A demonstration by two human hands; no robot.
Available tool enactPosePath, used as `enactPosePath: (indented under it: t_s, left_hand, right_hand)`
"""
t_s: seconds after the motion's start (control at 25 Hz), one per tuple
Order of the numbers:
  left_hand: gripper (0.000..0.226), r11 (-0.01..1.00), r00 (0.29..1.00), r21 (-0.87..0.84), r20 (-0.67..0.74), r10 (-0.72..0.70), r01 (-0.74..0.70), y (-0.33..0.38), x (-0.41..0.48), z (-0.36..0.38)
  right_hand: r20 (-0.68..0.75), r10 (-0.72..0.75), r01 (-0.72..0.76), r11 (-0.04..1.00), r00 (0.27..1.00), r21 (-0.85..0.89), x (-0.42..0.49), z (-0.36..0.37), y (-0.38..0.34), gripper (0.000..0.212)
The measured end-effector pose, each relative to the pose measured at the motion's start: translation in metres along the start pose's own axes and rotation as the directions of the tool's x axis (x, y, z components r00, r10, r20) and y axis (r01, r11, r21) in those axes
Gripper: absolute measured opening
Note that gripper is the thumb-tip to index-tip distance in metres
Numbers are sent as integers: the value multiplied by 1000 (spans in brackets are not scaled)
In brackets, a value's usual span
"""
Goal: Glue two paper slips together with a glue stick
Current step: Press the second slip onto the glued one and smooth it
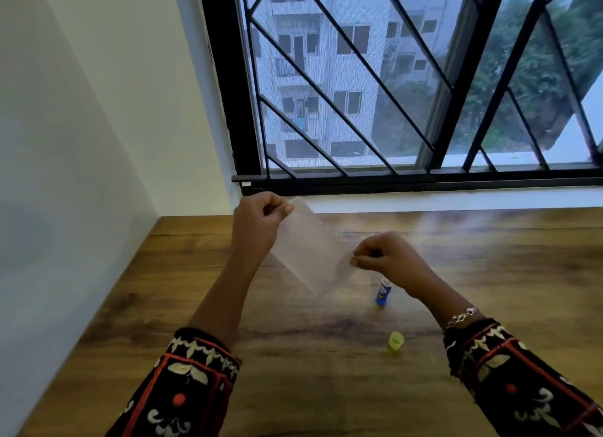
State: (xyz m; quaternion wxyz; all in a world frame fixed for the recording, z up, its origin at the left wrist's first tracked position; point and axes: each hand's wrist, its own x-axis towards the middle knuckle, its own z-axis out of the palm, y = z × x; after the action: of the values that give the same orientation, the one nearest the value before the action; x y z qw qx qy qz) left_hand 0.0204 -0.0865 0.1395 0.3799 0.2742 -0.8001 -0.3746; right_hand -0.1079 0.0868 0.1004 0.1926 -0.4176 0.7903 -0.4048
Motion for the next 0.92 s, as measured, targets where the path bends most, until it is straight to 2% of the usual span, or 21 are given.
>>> enactPosePath:
  t_s: [0.08, 0.16, 0.2, 0.24, 0.28, 0.36, 0.44, 0.52, 0.68, 0.92]
  left_hand:
    - [9, 992, 993, -82, -58, -101, 96, -7, -1, 0]
    - [7, 982, 983, -136, -111, -144, 129, -8, -5, -2]
    - [6, 995, 983, -69, -167, -83, 72, -7, -7, -3]
    - [6, 996, 974, 77, -221, 53, -37, -4, -8, -4]
    - [11, 958, 951, 231, -216, 221, -170, 2, -11, -4]
    - [23, 826, 879, 351, -20, 477, -441, 16, -12, 2]
    - [26, 720, 801, 351, 240, 549, -598, 31, -12, 12]
    - [18, 657, 742, 353, 397, 540, -667, 42, -11, 21]
    - [8, 795, 815, 257, 376, 441, -549, 46, -1, 24]
    - [6, 890, 870, 144, 327, 369, -432, 53, 3, 21]
  right_hand:
    - [-77, 3, 6, 992, 997, 125, -1, 0, -2, 11]
    - [-124, -9, 28, 987, 992, 158, 0, -1, -6, 14]
    - [-124, -24, 38, 993, 992, 112, 2, -2, -9, 13]
    - [-115, -41, 46, 998, 992, 44, 4, -4, -13, 10]
    - [-101, -64, 61, 998, 993, -34, 7, -6, -17, 8]
    - [-77, -126, 111, 977, 989, -183, 12, -12, -29, 10]
    - [-72, -203, 174, 940, 976, -294, 14, -18, -41, 10]
    - [-78, -274, 232, 910, 959, -345, 15, -22, -52, 11]
    - [-123, -323, 278, 917, 938, -287, 13, -25, -59, 9]
    - [-95, -223, 218, 974, 970, -63, 16, -25, -54, 26]
